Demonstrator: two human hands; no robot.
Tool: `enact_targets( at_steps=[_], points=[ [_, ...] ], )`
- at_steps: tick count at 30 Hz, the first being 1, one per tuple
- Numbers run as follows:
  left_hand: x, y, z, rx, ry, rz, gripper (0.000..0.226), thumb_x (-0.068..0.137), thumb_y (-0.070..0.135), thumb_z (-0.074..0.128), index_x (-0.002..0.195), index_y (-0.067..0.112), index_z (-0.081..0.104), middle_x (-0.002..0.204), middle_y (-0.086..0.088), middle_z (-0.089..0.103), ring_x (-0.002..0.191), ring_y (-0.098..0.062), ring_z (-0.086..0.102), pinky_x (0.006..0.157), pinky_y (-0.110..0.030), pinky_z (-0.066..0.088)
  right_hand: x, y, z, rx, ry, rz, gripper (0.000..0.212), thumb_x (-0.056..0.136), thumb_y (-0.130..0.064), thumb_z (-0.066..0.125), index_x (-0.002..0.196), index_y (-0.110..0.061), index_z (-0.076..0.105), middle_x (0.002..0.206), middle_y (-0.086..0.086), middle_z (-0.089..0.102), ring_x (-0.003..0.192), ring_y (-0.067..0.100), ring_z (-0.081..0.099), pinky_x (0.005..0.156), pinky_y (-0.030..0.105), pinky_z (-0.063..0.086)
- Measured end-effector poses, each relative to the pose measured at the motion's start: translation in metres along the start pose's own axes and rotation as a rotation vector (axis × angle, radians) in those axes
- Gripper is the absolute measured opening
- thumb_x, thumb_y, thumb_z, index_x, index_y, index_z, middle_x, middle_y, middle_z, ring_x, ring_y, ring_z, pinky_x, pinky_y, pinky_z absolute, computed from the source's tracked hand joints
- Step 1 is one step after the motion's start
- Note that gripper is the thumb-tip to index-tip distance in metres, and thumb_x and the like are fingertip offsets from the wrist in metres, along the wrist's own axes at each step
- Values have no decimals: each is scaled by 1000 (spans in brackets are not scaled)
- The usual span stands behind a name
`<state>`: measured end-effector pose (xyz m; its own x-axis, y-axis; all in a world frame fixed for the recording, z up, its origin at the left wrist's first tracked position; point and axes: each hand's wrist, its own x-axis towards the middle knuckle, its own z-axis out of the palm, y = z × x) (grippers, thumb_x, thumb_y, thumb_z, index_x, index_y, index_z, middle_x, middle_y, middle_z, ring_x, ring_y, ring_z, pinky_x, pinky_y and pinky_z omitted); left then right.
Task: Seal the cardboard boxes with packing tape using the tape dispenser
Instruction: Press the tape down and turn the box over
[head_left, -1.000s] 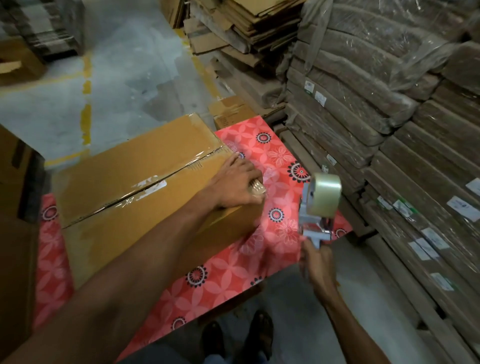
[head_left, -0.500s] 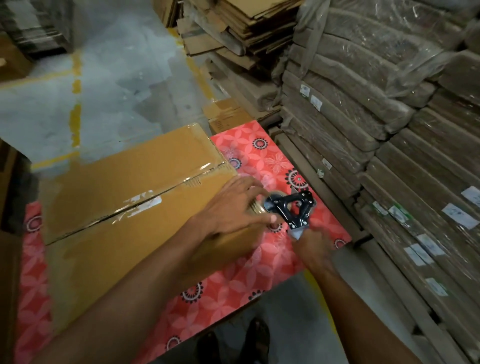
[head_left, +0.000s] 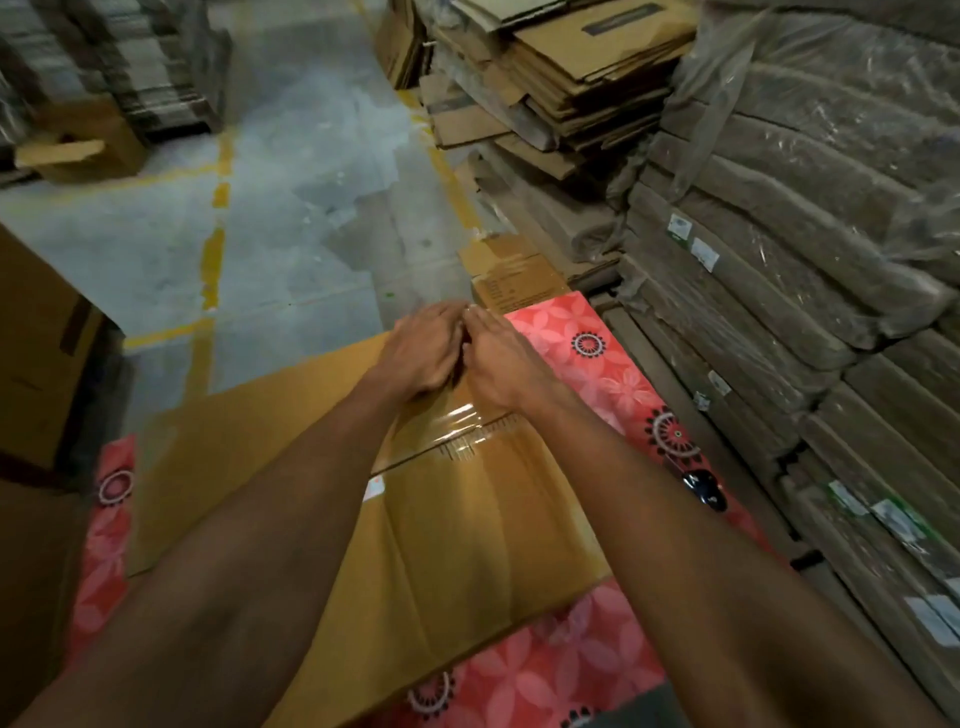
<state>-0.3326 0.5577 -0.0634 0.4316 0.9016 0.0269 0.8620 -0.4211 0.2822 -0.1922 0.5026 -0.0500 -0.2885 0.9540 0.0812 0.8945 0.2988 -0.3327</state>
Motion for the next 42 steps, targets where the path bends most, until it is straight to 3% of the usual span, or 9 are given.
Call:
enact_targets(
  at_steps=[2, 5, 12, 17, 22, 29, 33, 36, 42],
  points=[
    [6, -7, 3, 6, 23, -7, 61, 99, 41, 16, 142, 17, 52, 142, -9, 57, 130, -30, 53, 107, -47, 43, 10, 0, 12, -86, -75, -5, 58, 103, -11, 35, 153, 12, 18, 163, 26, 18, 154, 34, 15, 125, 37, 9],
    [12, -8, 5, 14, 13, -31, 51, 105, 38, 21, 141, 20, 52, 141, -6, 57, 129, -28, 53, 105, -49, 43, 14, 2, 19, -23, -74, 52, 58, 106, -14, 27, 156, 8, 6, 167, 21, 7, 156, 27, 4, 126, 34, 4],
    [19, -1, -6, -23, -108, -121, 38, 104, 44, 20, 123, 35, 51, 132, -9, 63, 116, -35, 60, 98, -47, 46, -1, -5, 10, 143, -74, 176, 60, 107, -26, 28, 159, -3, 10, 169, 12, 10, 156, 20, 11, 125, 37, 17],
    [33, 5, -16, -47, -198, -198, 48, 99, 62, 22, 121, 37, 58, 134, -9, 63, 122, -35, 57, 102, -48, 43, -52, -11, 8, 71, -72, 265, 59, 108, -34, 23, 161, -9, 12, 169, 9, 13, 151, 27, 26, 118, 48, 33],
    [71, 14, 12, -59, -386, -260, 62, 92, 44, 25, 130, 14, 62, 148, -13, 53, 130, -34, 53, 108, -45, 43, -89, -17, 21, 35, -42, 294, 59, 106, -35, 22, 160, -11, 11, 169, 8, 13, 154, 22, 17, 120, 45, 29],
    [65, 27, 17, -64, -195, -365, 46, 100, 33, 34, 126, 10, 64, 140, -18, 58, 126, -38, 56, 107, -52, 44, -128, -34, 18, 15, -19, 360, 57, 108, -39, 19, 162, -23, 4, 170, -6, 1, 156, 15, 5, 126, 43, 12],
    [19, 40, 15, -113, 199, -35, 47, 101, 50, 37, 118, 18, 67, 121, -9, 68, 114, -31, 61, 102, -47, 42, -129, -36, 19, -19, -34, 374, 59, 107, -38, 19, 161, -20, 5, 170, -4, 2, 156, 16, 6, 126, 45, 15],
    [-23, 38, 21, -111, 66, 213, 48, 106, 46, 33, 140, 20, 56, 150, -4, 50, 142, -23, 41, 119, -46, 27, -111, -31, 17, -31, -58, 364, 59, 107, -38, 18, 161, -18, 7, 170, -3, 3, 156, 17, 3, 126, 47, 11],
    [-73, 34, 15, 50, -81, 198, 59, 109, 47, 14, 163, 23, 11, 170, 6, 7, 156, -13, 0, 126, -40, 0, -96, -28, 13, -74, -96, 363, 58, 109, -36, 17, 162, -19, 2, 170, -4, -3, 156, 16, -5, 126, 47, 2]
  ],
)
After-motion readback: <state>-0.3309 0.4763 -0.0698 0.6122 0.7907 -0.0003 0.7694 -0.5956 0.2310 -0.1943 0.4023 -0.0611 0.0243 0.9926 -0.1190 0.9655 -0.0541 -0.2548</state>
